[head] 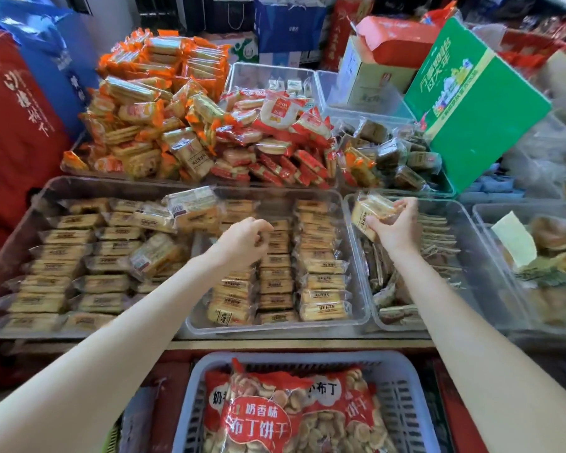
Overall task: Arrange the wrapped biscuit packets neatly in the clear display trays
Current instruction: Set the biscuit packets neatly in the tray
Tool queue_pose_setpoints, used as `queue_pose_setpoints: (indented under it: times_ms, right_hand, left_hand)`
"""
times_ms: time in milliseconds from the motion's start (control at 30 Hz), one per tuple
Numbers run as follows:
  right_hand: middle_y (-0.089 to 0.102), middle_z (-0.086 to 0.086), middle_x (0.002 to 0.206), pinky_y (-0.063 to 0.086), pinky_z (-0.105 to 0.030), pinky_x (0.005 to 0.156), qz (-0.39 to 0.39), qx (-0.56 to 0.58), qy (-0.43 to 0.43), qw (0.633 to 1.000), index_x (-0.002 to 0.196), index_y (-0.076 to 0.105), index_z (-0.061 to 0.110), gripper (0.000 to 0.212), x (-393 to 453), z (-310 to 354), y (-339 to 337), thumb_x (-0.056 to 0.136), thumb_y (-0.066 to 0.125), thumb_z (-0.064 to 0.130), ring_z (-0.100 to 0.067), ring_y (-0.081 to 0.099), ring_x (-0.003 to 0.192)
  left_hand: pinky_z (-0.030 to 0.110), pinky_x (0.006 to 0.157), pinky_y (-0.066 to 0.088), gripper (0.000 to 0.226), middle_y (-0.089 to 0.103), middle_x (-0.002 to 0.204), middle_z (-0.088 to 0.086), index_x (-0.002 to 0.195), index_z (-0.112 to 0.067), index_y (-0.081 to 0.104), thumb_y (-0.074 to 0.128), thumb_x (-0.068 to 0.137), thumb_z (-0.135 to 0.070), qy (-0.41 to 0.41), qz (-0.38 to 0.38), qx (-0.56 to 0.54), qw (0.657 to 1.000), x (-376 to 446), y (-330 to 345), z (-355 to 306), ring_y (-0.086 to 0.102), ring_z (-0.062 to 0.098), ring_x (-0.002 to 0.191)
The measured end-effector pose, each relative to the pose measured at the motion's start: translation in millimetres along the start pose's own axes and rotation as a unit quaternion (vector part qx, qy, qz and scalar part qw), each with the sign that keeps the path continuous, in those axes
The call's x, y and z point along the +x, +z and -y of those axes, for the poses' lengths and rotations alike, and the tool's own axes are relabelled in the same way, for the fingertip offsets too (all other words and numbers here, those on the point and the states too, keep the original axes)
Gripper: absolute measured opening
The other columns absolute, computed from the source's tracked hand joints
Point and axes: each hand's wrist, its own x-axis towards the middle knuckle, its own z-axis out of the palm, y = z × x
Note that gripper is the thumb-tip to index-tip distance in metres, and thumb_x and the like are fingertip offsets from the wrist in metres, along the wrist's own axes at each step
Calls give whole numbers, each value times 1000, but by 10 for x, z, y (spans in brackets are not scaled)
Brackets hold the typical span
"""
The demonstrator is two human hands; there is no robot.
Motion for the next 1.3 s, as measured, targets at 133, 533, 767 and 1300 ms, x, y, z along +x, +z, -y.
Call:
queue_pose_setpoints:
  times_ms: [133,533,767,1300]
  right_hand:
    - [49,-13,119,36,-28,67,-31,-86,39,995,109,37,7,46,59,-295,3,82,72,21,-25,51,94]
    - [50,-12,114,35,-22,84,110,-128,-229,959,100,57,2,18,5,113,500,89,62,16,-23,49,107]
    - [49,-16,129,43,-37,100,330,-292,-322,838,124,52,-1,32,-123,445,1577,94,42,-1,-31,48,119]
    - [52,-18,130,39,-47,102,322,-508,-330,728,120,58,1,31,147,378,1948,92,44,-1,-33,36,126]
  left_hand:
    - [28,90,40,37,55,118,11,128,-11,53,53,91,-12,-16,62,67,996,81,194,73,54,26,110]
    - [40,107,32,46,41,143,17,136,-1,44,50,91,-7,33,-39,178,983,50,299,299,39,34,130]
    - [30,117,5,58,3,157,17,148,0,6,34,98,-8,46,10,293,955,149,241,372,4,25,146]
    - [38,119,2,58,2,156,21,147,4,0,16,101,-29,-25,99,410,906,746,291,514,5,29,146]
